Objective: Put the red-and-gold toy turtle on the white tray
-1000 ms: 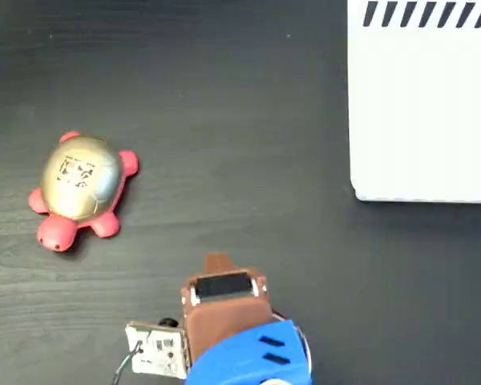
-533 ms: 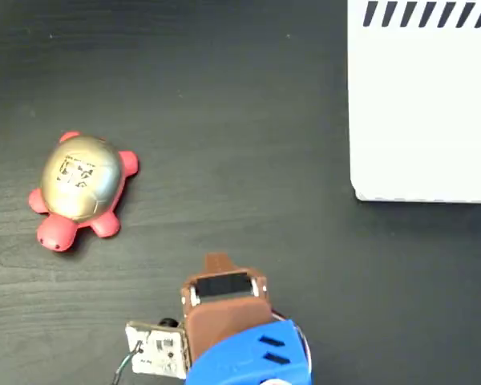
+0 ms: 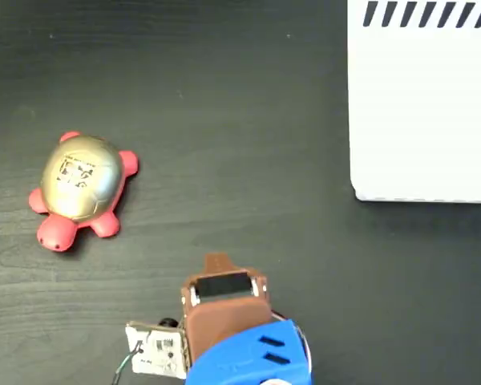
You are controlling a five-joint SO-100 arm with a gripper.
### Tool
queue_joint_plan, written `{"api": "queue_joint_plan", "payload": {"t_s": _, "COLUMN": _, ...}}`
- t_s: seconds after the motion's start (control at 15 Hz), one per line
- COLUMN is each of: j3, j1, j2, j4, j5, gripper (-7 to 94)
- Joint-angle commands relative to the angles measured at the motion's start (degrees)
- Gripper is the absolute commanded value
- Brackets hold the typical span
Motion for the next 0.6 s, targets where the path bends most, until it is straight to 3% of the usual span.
{"api": "queue_joint_plan", "payload": {"t_s": 0.0, "j3": -0.6, "j1": -1.1, "j2": 0.2, "j4": 0.4, "j5": 0.4, "gripper": 0}}
{"api": "queue_joint_plan", "payload": {"t_s": 0.53, "j3": -1.1, "j1": -4.7, "j2": -2.0, "j4": 0.0, "j5": -3.8, "gripper": 0}}
